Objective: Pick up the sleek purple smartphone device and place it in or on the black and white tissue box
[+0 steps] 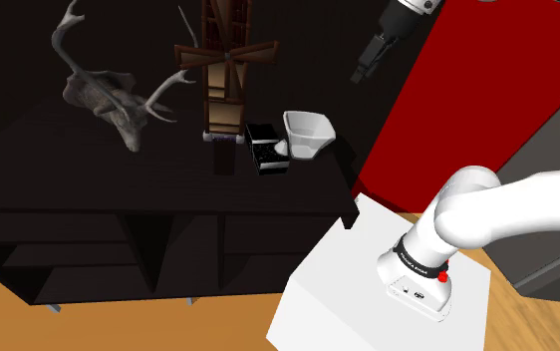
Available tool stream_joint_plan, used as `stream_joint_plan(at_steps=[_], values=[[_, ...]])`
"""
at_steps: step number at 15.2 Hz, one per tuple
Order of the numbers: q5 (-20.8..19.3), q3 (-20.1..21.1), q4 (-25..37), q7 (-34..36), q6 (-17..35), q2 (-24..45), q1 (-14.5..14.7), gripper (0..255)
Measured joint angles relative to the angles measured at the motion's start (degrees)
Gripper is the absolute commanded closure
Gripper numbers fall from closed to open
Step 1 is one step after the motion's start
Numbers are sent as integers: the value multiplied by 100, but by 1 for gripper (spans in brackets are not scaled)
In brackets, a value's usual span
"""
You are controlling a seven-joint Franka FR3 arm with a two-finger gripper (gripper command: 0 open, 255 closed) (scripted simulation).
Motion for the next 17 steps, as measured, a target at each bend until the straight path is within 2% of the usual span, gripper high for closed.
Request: stream_joint_plan(at_steps=[2, 6, 11, 17], values=[[27, 67, -4, 94, 56, 69, -1, 0], [171, 492, -24, 755, 415, 529, -33, 0], [282, 1036, 133, 1677, 895, 1341, -101, 0], [208, 1620, 686, 2808, 1373, 2609, -223, 0]])
